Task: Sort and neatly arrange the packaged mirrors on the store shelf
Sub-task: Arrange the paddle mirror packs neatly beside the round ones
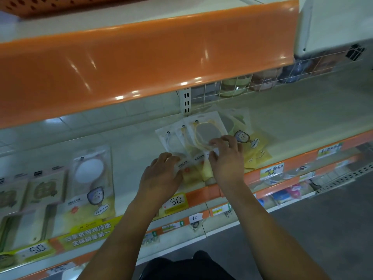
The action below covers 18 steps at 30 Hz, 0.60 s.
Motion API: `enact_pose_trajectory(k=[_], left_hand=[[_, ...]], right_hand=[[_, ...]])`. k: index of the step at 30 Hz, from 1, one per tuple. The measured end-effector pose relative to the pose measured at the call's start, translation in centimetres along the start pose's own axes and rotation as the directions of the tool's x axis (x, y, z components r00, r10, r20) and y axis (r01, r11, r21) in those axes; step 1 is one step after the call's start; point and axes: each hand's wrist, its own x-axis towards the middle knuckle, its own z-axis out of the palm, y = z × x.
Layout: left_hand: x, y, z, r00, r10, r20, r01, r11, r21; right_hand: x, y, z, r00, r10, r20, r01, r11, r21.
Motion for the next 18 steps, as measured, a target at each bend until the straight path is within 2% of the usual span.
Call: enact_pose_trajectory(k=[6,11,18], left_hand=[[-1.0,-1.5,-0.9,0.999,0.013,-0.047,-0.013,1.0,-0.009],[-2.2,-3.9,-2.4,0.997,-0.006,-0.081,0.006,1.0,-0.002],[-4.2,-9.3,-5.2,0.988,-0.1,-0.115,0.1,0.995,-0.006]], right_hand=[[-1.0,-2.4,-0.7,1.0,-0.029,-0.006,0.029,0.998,0.047],[-2.3,-7.2,0.4,0.995,-0.081,0.053,0.073,0.989,0.131],[-3.6,-14.0,3.1,0.96,-0.127,0.251,0.105,0.989,0.102]])
